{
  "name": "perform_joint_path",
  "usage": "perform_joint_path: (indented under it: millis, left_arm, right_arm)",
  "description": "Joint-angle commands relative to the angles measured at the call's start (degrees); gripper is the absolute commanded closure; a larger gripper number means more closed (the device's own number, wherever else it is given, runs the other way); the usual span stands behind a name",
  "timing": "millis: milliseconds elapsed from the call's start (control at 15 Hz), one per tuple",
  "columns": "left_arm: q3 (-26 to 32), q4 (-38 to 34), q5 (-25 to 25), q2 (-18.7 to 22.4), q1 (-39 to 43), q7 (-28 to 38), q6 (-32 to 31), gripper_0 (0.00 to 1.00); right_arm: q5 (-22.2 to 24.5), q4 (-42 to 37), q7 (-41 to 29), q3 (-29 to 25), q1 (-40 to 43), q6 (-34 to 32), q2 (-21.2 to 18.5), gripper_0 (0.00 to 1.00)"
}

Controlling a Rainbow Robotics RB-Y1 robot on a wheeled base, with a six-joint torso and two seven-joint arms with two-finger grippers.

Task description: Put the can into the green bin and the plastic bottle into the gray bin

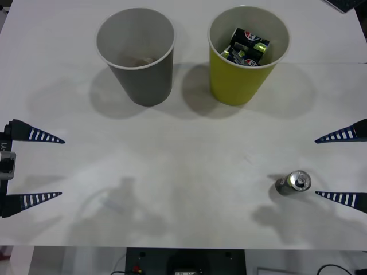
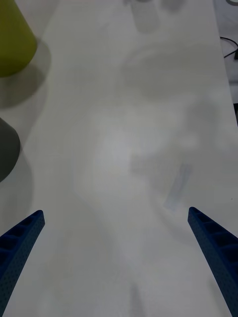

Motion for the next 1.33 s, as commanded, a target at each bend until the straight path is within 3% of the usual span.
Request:
perform_joint_path:
  millis: [67,733,933,1333]
  left_arm:
    - [0.0,0.0,0.0,0.0,0.0,0.0,0.0,0.0]
    - [0.0,0.0,0.0,0.0,0.0,0.0,0.0,0.0]
    - [0.0,0.0,0.0,0.0,0.0,0.0,0.0,0.0]
    - [0.0,0.0,0.0,0.0,0.0,0.0,0.0,0.0]
  right_arm:
    - [0.0,0.0,0.0,0.0,0.0,0.0,0.0,0.0]
    - [-3.5,3.1,3.6,0.2,1.2,-1.2,-0.6,0.0]
    - [-7.2,9.1,11.3,0.1,-0.7,-5.0,0.2,0.0]
    - [-8.6,22.3,21.8,0.1,-6.0,-14.0,3.0,0.0]
